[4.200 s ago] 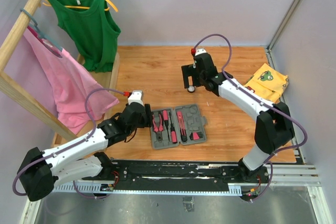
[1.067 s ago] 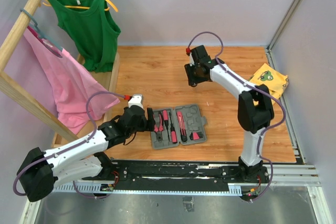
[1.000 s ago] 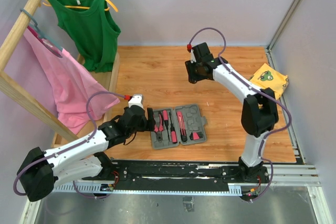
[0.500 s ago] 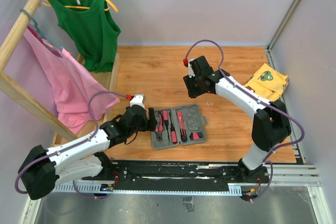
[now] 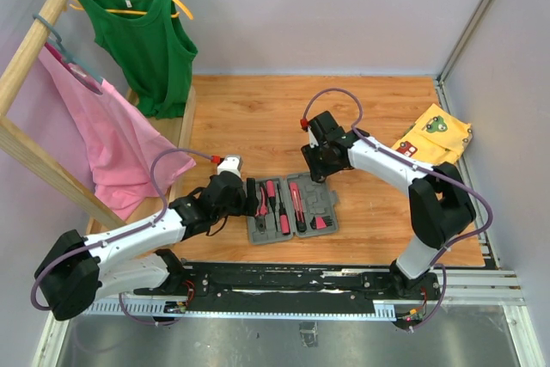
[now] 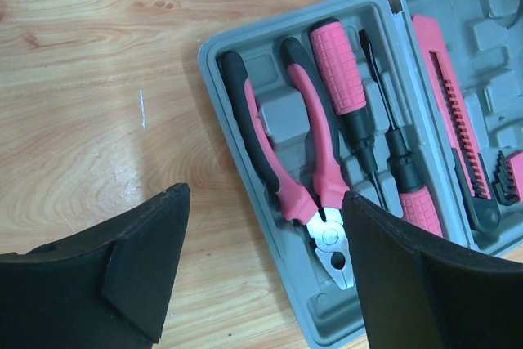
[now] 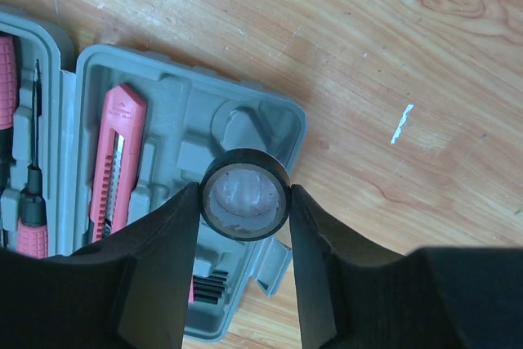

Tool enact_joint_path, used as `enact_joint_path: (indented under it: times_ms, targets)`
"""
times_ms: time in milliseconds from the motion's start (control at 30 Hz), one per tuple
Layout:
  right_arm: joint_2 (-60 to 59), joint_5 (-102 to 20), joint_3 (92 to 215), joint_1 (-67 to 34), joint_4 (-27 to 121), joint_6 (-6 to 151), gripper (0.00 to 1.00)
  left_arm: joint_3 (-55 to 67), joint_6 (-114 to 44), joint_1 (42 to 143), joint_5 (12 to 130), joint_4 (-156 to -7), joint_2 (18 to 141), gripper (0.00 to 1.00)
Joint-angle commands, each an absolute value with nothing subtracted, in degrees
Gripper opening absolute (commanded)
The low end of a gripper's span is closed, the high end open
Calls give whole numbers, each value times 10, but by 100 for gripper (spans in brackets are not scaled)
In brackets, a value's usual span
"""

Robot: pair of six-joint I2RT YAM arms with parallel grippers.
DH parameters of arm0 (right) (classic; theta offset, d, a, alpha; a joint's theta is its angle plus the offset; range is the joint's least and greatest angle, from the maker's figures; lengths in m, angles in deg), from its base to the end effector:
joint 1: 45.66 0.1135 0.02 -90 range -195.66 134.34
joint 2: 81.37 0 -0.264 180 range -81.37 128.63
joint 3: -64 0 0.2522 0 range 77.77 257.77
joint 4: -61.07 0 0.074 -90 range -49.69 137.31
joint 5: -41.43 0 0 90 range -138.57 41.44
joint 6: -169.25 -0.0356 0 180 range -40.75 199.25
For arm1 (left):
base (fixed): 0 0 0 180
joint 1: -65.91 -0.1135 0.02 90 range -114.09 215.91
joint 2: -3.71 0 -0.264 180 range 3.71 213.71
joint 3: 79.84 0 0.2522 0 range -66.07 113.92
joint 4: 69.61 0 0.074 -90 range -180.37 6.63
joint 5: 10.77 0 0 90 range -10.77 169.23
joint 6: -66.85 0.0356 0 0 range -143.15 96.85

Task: Sort the tools into containers
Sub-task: Place the engineering item in the storage box.

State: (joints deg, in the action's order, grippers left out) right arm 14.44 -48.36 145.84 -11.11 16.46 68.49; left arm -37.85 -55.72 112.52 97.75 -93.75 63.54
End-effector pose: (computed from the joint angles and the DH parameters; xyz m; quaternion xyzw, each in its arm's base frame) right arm 0.2870 0.1978 0.2217 -0.1989 0.9419 0.1059 0.2492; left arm 0.1508 -0.1430 0.1924 0.0452 0.9028 -0.1427 0.4032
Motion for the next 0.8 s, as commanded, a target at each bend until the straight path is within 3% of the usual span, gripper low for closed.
enact_joint_path:
  times_ms: [0, 767]
  targets:
    - [157, -475, 1457, -101, 183, 674, 43, -365, -548, 1122, 973, -918, 642, 79]
    - [210, -517, 1477, -89, 196, 685, 48, -365, -550, 1122, 971, -922, 637, 78]
